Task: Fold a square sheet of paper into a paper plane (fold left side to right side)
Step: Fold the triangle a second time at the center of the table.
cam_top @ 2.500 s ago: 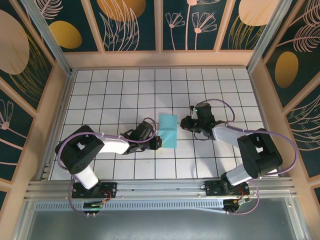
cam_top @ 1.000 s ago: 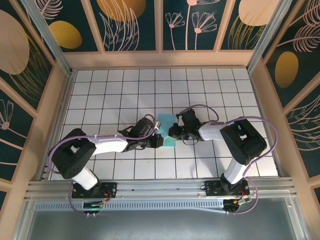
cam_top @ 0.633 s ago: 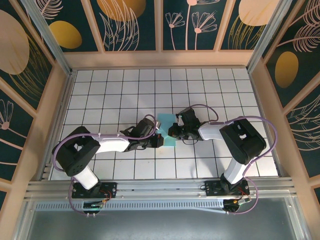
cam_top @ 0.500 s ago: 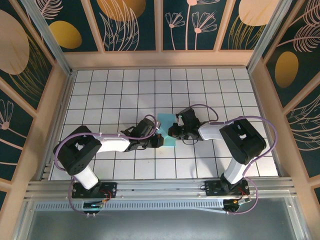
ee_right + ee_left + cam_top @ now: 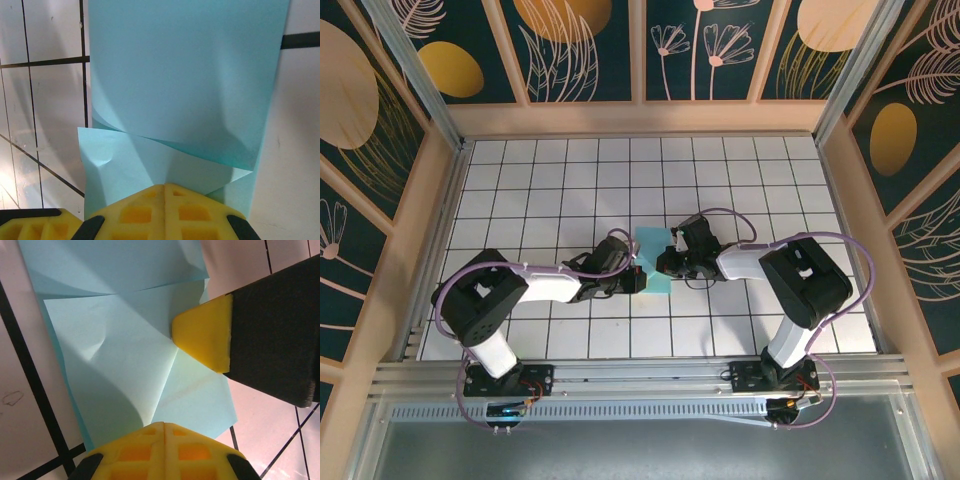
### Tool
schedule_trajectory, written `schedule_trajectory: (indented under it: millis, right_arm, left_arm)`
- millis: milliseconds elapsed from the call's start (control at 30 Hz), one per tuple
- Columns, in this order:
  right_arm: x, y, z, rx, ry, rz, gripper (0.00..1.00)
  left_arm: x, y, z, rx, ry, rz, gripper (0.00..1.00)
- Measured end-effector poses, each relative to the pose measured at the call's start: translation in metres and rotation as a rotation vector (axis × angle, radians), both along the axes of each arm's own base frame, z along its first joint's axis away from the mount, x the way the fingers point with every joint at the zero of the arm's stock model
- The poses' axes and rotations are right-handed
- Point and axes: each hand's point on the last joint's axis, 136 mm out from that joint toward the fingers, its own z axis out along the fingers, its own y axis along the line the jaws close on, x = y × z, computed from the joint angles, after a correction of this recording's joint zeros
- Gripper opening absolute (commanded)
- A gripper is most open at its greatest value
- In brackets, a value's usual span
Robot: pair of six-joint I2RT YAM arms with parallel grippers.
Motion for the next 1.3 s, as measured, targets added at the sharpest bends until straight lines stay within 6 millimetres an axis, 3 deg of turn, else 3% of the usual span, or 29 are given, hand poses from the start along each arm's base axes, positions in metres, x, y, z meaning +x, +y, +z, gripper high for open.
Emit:
schedule_trajectory:
  millis: [867, 1300]
  right_arm:
    - [0.002, 0.001, -0.001, -0.004, 0.000, 0.005, 0.00]
    - [0.002, 0.002, -0.001, -0.007, 0.001, 0.012, 0.00]
  left_arm:
    - [-0.007, 0.009, -0.009, 0.026, -0.026, -0.029, 0.00]
    - [-0.027, 0.033, -0.009, 0.078, -0.061, -0.080, 0.00]
